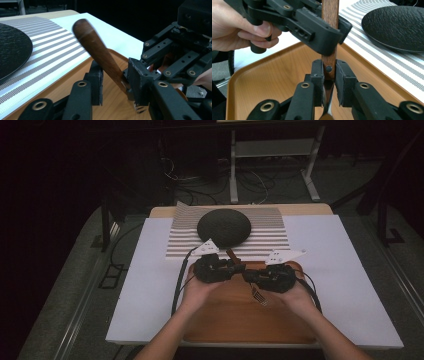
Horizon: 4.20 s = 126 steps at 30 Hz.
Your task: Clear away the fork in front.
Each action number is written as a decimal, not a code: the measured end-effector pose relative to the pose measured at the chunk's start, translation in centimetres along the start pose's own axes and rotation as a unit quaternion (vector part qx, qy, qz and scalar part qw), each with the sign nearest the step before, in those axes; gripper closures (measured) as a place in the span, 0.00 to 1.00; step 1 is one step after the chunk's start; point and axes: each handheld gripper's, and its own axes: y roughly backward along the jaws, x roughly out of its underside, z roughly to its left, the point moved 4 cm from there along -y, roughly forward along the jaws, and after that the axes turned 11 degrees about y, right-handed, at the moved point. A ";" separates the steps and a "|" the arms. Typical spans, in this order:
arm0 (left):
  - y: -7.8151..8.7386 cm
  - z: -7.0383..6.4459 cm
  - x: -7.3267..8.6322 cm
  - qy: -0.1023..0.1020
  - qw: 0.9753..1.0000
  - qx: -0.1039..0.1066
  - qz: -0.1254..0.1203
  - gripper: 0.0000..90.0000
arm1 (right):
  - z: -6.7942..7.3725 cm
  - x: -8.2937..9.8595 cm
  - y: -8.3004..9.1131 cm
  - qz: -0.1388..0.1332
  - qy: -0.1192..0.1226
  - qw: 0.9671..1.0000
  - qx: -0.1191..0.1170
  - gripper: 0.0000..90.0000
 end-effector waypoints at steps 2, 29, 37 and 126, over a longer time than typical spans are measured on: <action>0.1 -0.1 -0.1 0.006 1.000 0.005 -0.001 0.76 | 0.1 -0.1 -0.1 -0.001 0.005 1.000 0.006 0.85; 3.1 0.8 -1.5 -0.011 0.999 0.014 -0.030 0.90 | -1.8 1.3 1.0 -0.017 -0.028 0.999 0.024 0.23; 5.2 1.4 -2.1 -0.016 0.999 0.027 -0.019 0.90 | -3.0 4.6 3.2 -0.003 -0.021 0.998 0.061 0.15; -1.9 4.6 5.1 0.018 0.979 -0.004 0.202 0.88 | -3.8 11.1 9.0 0.017 -0.044 0.989 0.140 0.12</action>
